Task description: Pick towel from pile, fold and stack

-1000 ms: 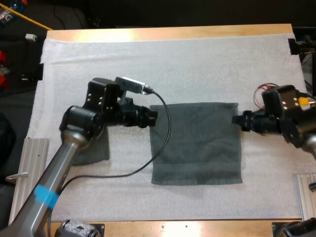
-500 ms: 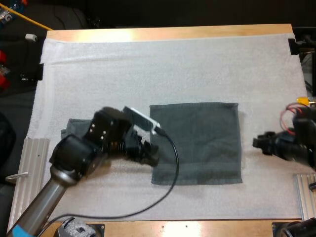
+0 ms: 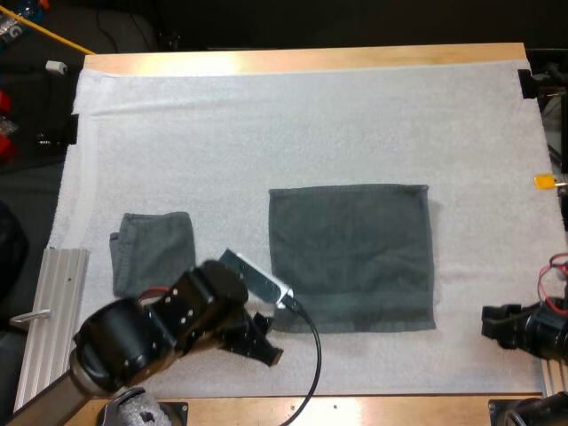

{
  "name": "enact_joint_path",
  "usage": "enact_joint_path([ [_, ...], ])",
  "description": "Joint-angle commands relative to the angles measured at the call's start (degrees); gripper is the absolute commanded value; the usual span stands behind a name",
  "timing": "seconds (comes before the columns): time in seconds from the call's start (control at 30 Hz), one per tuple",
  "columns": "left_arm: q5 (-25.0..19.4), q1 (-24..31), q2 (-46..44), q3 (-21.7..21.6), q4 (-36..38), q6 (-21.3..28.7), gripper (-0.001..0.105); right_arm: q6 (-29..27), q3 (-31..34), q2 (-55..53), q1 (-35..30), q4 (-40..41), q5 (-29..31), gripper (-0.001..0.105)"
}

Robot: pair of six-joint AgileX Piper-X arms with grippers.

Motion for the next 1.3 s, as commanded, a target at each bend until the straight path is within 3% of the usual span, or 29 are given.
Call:
enact_joint_path([
  [0.0, -1.5, -1.0, -0.6, 1.4, 0.6, -2.6, 0.051, -0.2, 1.3, -0.7, 0.1, 0.0, -0.7, 0.058],
  [0.17, -1.7, -1.8, -1.4, 6.4, -0.5, -6.0, 0.051, -0.2, 6.6, -1.1, 0.1, -3.6, -1.3, 0.07],
  [0.5, -1.9, -1.8, -1.4, 13.7, -10.5, -11.1, 0.051, 3.1, 19.1, 4.2, 0.1, -17.9, -7.1, 0.063],
  [0.87, -0.9, -1.8, -1.4, 19.7, -17.4, -17.1, 0.051, 3.1, 21.3, 18.6, 0.1, -25.1, -9.6, 0.063],
  [0.93, -0.4, -1.8, -1.4, 20.3, -18.3, -18.1, 0.051, 3.1, 21.3, 20.7, 0.1, -26.1, -9.6, 0.06],
  [1.1, 0.0, -1.8, -1.4, 21.4, -20.4, -19.7, 0.051, 3.5, 21.4, 26.6, 0.1, -28.4, -9.6, 0.041],
  [1.27, -0.8, -1.8, -1.4, 21.4, -20.5, -19.9, 0.051, 3.5, 21.4, 30.6, 0.1, -30.5, -9.6, 0.038],
])
